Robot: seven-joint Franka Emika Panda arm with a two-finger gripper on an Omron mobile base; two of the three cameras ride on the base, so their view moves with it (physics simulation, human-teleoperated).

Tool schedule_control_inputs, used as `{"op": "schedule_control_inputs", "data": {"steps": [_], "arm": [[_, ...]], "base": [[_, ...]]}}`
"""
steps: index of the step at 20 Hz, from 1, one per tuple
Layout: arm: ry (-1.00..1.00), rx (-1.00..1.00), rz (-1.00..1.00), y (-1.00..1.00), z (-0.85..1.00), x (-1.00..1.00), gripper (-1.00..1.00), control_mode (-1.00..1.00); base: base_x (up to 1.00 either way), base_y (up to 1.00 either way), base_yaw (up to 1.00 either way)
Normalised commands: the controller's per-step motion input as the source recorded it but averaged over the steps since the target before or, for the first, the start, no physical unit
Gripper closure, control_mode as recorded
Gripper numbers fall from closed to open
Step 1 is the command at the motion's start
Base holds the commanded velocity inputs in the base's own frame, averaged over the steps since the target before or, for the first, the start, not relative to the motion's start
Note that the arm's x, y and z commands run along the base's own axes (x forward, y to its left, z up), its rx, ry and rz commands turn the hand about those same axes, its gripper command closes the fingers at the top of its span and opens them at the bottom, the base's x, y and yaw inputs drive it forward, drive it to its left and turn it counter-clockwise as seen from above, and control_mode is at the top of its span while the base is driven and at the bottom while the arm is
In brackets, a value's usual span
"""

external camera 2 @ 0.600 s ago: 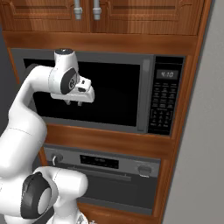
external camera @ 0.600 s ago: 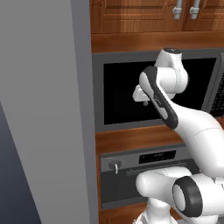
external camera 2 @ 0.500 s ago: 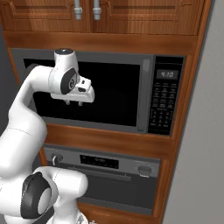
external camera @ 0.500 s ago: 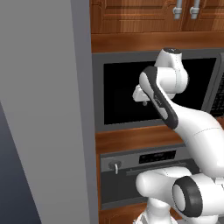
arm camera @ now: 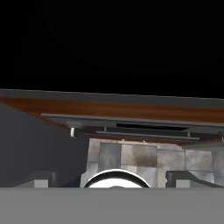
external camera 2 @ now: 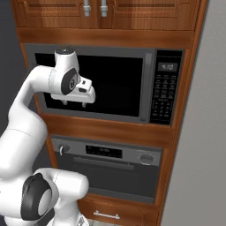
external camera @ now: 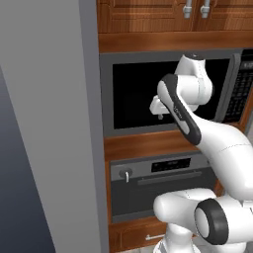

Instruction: Place the sponge inside the microwave to prepare for sanitizing.

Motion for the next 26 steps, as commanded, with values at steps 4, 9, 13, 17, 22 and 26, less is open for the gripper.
{"op": "schedule_control_inputs", "data": {"steps": [4,9,13,17,22,26], "arm": [[0.0,0.0,0.0,0.0,0.0,0.0,-1.0,1.0],[0.0,0.0,0.0,-0.01,0.01,-0.06,-1.0,-1.0],[-0.01,0.0,-0.11,-0.62,0.12,-0.35,-1.0,-1.0],[0.0,-0.07,-0.25,-0.97,0.2,-0.07,-1.0,-1.0],[0.0,-0.1,-0.23,-1.0,0.16,0.09,-1.0,-1.0],[-0.06,-0.04,-0.12,-1.0,-0.15,0.11,-1.0,-1.0]], "base": [[-0.04,0.0,0.0],[0.0,0.0,0.0],[0.0,0.0,0.0],[0.0,0.0,0.0],[0.0,0.0,0.0],[0.0,0.0,0.0]]}}
